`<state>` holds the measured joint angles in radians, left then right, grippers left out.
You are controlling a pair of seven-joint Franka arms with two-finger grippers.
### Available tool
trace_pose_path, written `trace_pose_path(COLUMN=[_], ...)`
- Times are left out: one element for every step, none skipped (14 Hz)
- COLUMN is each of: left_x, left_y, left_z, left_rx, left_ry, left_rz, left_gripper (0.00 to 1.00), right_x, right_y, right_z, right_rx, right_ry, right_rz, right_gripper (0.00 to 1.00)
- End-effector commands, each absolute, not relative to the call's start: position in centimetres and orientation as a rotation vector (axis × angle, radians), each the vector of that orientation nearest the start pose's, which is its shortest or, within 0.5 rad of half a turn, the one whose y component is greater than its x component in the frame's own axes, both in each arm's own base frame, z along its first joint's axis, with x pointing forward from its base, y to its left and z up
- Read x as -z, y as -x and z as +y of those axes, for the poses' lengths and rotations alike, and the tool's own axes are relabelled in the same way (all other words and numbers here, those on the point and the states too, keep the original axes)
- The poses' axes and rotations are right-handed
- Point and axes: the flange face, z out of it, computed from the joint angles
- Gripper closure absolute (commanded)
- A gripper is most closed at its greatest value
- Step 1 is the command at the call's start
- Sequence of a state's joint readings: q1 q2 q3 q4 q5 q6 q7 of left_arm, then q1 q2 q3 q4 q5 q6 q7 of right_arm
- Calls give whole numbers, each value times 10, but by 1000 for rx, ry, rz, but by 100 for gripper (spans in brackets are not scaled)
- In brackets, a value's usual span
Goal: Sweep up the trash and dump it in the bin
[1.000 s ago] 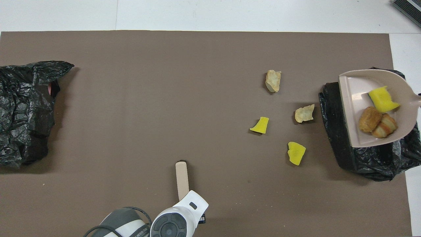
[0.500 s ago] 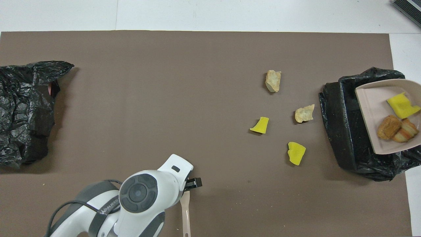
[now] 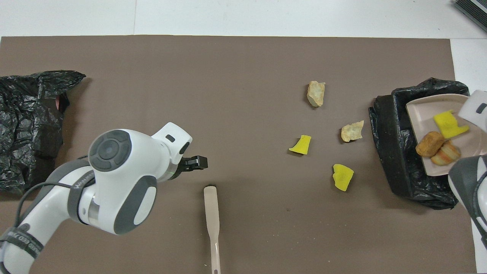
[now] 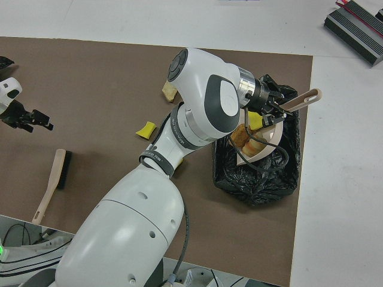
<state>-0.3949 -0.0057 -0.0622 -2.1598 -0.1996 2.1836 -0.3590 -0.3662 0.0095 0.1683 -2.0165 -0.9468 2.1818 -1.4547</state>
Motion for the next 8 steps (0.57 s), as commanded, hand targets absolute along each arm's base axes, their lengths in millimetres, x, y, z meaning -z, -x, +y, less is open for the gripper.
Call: trace_pose_path(left_x=[-412, -416, -426, -438, -451, -459, -465, -474], left_y=[-508, -520, -532, -543, -552, -558, -563, -568], left_z=[-191, -161, -131, -106, -90, -73, -54, -39], left_rx=[-10, 22, 67, 115, 159, 193, 223, 258], left_ry=[3286, 3288, 3279, 3254, 3233, 3222, 3211, 3200], left_rz=[219, 223, 213, 230, 262, 286, 314, 337], left_gripper=[0, 0, 0, 0, 0, 0, 0, 0], right_x=[-492, -493, -495, -497, -503, -507, -516, -523], right_y=[-546, -543, -541, -539, -537, -537, -538, -538], right_z=[-123, -125, -128, -130, -122, -114, -104, -96], right_rx=[734, 744, 762, 807, 843, 882, 924, 956], right_ry=[-1513, -1548, -1576, -1574, -1551, -1532, -1506, -1487], right_rz=[1728, 1688, 1634, 1578, 1550, 1532, 1502, 1477], right_gripper=[100, 100, 100, 100, 100, 100, 100, 100])
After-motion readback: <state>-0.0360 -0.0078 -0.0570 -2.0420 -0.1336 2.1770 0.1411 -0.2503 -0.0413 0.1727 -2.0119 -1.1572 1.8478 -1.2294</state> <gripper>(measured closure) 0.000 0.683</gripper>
